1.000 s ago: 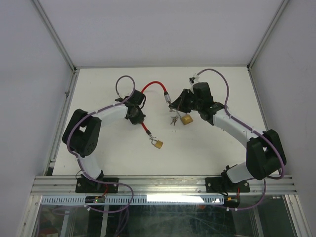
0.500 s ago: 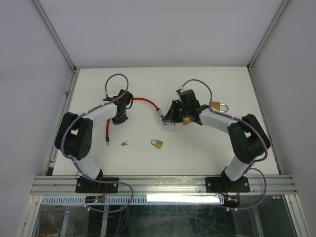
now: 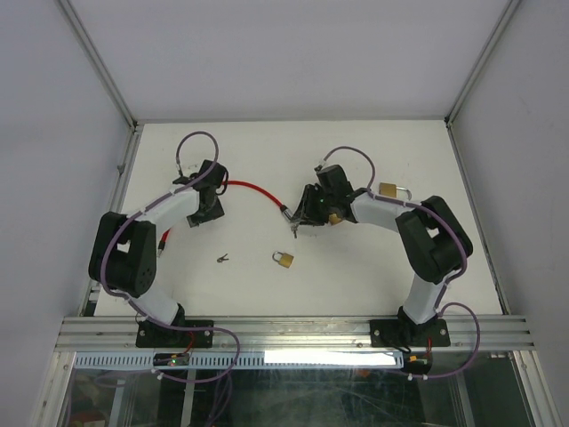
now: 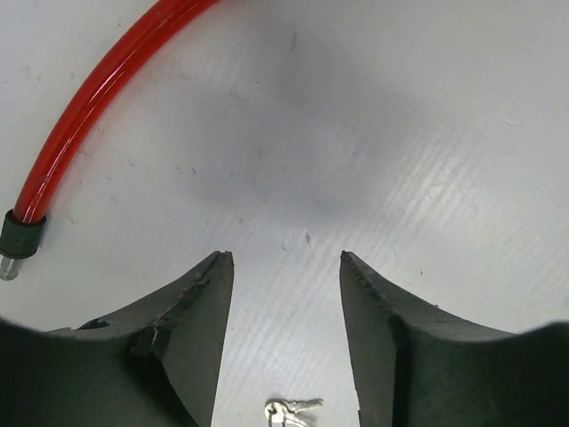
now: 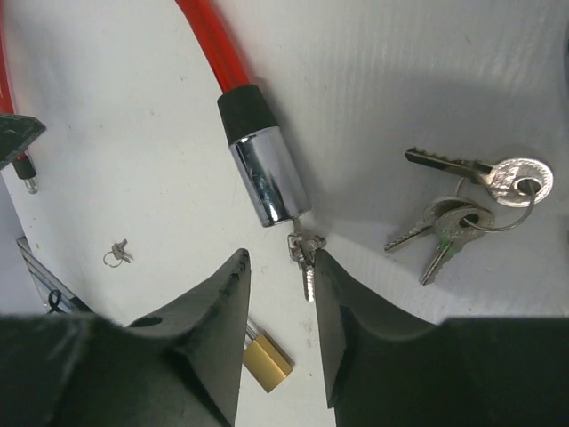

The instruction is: Unlock with the key

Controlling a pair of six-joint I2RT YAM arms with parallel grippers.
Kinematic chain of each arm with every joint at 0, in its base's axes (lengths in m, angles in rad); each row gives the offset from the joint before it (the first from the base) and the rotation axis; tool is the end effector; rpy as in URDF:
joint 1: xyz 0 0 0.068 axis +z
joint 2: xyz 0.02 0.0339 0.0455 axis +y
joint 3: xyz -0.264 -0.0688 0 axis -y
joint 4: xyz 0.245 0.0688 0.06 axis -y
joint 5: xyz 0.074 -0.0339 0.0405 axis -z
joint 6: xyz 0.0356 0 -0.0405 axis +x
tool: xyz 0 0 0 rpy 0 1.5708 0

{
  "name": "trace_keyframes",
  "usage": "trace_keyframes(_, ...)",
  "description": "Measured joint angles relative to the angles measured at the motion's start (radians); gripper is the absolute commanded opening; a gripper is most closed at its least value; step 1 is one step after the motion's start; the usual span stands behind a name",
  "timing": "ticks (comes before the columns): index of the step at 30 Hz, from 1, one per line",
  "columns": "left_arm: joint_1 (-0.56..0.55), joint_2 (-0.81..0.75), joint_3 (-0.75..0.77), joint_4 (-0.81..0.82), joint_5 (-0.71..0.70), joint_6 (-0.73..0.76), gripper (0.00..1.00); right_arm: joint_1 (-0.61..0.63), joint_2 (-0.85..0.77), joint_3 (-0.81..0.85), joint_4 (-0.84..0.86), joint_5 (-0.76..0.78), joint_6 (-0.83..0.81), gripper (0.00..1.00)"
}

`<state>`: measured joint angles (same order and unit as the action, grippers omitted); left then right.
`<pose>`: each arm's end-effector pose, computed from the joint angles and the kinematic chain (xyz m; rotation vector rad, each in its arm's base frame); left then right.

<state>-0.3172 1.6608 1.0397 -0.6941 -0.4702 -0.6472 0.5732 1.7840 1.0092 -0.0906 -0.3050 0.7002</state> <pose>0.2945 -0.0797 0.1804 -0.5200 2.6222 0.4078 0.2991 0.2058 0.1608 0.0182 2.6113 0.8928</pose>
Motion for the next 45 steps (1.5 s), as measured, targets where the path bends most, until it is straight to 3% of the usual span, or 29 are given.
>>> trace_keyframes(4,0.000,-0.079,-0.004,-0.006,0.047,-0.006,0.67,-0.002,-0.004,0.035,-0.052,0.028,-0.051,0.53)
trace_keyframes(11,0.000,-0.227,-0.057,-0.029,0.166,-0.034,0.76,0.018,-0.100,0.064,-0.189,0.083,-0.191,0.69)
trace_keyframes(15,0.000,-0.337,-0.121,-0.049,0.227,-0.072,0.80,0.079,-0.185,0.064,-0.267,0.094,-0.268,0.81)
trace_keyframes(21,-0.003,-0.477,-0.237,-0.074,0.291,-0.167,0.86,0.201,-0.232,0.064,-0.380,0.138,-0.381,0.89)
trace_keyframes(28,-0.002,-0.559,-0.354,-0.094,0.296,-0.307,0.88,0.345,-0.143,0.126,-0.483,0.222,-0.491,0.90)
trace_keyframes(37,-0.002,-0.591,-0.390,-0.097,0.286,-0.369,0.88,0.441,0.041,0.254,-0.524,0.316,-0.569,0.85)
trace_keyframes(45,-0.002,-0.603,-0.391,-0.096,0.277,-0.365,0.88,0.451,0.110,0.273,-0.540,0.386,-0.572,0.70)
